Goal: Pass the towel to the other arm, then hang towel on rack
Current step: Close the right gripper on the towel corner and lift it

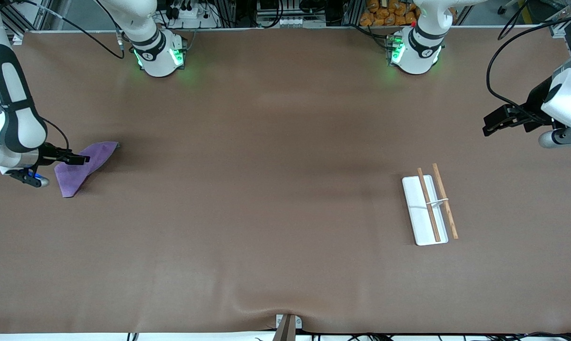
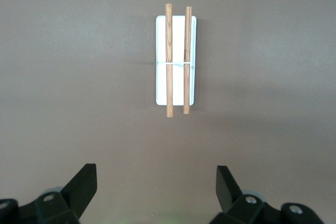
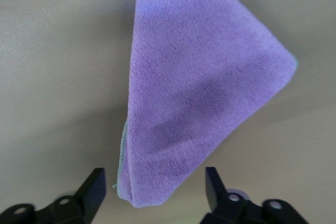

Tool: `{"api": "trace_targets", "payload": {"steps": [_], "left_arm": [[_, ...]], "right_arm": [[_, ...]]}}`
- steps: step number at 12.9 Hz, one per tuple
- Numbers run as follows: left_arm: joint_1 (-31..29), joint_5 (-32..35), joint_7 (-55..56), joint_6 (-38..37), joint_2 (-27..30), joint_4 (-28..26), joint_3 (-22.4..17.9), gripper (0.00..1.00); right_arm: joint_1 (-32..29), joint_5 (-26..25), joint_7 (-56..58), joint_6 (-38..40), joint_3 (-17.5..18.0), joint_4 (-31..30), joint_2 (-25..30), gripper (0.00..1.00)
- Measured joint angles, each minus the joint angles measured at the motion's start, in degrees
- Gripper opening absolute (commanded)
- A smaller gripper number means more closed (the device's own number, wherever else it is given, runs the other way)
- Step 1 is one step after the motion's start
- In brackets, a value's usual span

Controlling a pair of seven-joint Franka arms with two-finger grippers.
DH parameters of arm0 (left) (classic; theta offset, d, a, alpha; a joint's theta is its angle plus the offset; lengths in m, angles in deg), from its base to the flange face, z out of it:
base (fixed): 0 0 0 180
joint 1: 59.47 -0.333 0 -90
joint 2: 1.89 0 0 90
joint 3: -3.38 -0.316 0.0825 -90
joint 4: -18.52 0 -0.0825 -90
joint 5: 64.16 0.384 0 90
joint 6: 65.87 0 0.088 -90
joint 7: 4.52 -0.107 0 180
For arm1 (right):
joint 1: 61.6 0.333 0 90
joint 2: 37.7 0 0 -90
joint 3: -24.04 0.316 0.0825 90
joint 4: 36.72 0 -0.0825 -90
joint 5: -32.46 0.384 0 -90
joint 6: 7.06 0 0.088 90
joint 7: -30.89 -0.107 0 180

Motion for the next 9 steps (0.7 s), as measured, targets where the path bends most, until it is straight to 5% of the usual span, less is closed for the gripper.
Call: {"api": "trace_targets", "payload": {"steps": [3,6,7,9], "left_arm": [[-0.3,0.0,-0.1,0.0,0.0,-0.2,0.0,1.0],[-0.3,0.0,-0.1,0.0,0.0,-0.3,0.0,1.0],[-0.3,0.0,-0.1,0.0,0.0,-0.3,0.0,1.0],[-0.3,0.0,-0.1,-0.1,0.0,-0.3,0.0,1.0]], "right_arm": [[-0.1,0.2,0.0,-1.9,0.0,-0.3,-1.8,0.52],[-0.9,0.2,1.3,-1.9,0.0,-0.5,-2.0,0.08],[-1.2,0.2,2.2,-1.7,0.0,-0.5,-2.0,0.0],[-1.4,0.5,2.7,-1.0,0.0,-0.5,-2.0,0.0]]}}
